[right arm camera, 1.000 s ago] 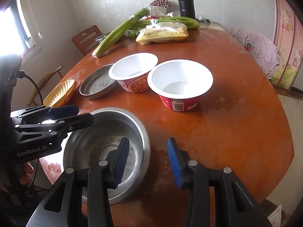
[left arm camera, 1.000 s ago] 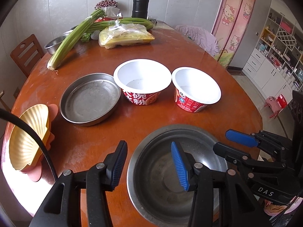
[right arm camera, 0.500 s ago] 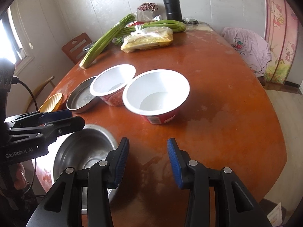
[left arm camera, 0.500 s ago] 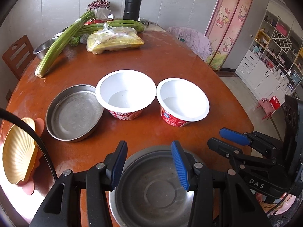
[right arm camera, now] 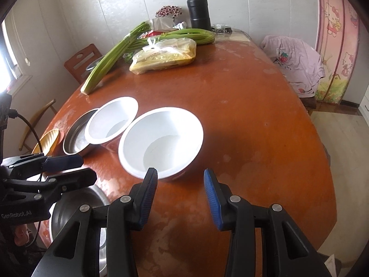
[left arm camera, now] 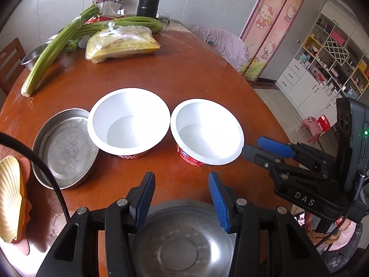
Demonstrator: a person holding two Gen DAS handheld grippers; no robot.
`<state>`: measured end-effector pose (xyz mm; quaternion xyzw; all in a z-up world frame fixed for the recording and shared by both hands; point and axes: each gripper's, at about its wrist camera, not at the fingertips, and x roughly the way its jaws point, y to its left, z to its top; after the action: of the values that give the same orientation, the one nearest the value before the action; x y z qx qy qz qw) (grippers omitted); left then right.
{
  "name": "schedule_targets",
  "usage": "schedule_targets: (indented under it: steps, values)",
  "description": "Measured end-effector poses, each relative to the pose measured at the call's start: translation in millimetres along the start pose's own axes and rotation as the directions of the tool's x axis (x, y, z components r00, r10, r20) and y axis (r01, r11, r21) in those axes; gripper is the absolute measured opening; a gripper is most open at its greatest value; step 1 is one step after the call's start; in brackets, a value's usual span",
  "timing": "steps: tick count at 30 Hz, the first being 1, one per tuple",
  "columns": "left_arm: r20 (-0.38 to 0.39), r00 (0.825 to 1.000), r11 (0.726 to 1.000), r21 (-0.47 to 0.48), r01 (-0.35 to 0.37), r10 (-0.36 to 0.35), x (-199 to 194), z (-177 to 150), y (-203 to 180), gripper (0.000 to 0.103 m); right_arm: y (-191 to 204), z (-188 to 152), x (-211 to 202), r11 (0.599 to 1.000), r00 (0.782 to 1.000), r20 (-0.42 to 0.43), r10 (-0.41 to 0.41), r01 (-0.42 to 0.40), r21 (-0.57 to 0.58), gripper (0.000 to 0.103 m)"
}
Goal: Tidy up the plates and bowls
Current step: 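Move the left tool to a red-printed white bowl and grasp its rim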
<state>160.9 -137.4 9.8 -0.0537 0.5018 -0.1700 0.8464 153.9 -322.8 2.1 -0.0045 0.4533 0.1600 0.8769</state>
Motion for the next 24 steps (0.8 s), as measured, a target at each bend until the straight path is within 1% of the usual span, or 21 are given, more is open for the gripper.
schedule_targets:
  steps: [5,8,11,15,18,22,24]
  values:
    - [-0.03,0.999,0.999,-0.02,0.043,-0.044,11.8,10.4,-0.2,0.048,-8.5,15.6,13.3,1.0,1.0,-0.01,-0.029,0.029,-0.011,0.043]
    - [-0.047,0.994,0.994,-0.061,0.091,-0.094,19.0,15.9,3.4,0.048,-13.9,22.3,21.3,0.999,0.999,-0.017,-0.041,0.041,-0.016,0.043]
    - [-0.052,0.99,0.987,-0.101,0.122,-0.128,24.3,21.0,8.9,0.048,-18.0,28.1,29.9,0.998,0.998,-0.026,-0.056,0.055,-0.028,0.043]
    - [-0.058,0.988,0.982,-0.13,0.135,-0.144,32.1,25.0,12.0,0.048,-17.6,33.0,43.9,0.997,0.997,-0.052,-0.06,0.057,-0.054,0.043]
    - [-0.063,0.987,0.982,-0.134,0.136,-0.145,36.1,27.8,11.4,0.047,-14.4,32.2,50.8,0.997,0.997,-0.072,-0.033,0.028,-0.067,0.043]
    - [-0.067,0.987,0.981,-0.143,0.134,-0.144,41.4,31.7,11.4,0.047,-4.3,28.4,52.4,0.995,0.997,-0.072,-0.019,0.011,-0.102,0.043]
    - [-0.069,0.987,0.98,-0.149,0.131,-0.142,43.4,32.6,11.6,0.047,0.7,25.8,52.7,0.993,0.997,-0.073,-0.011,0.002,-0.115,0.04]
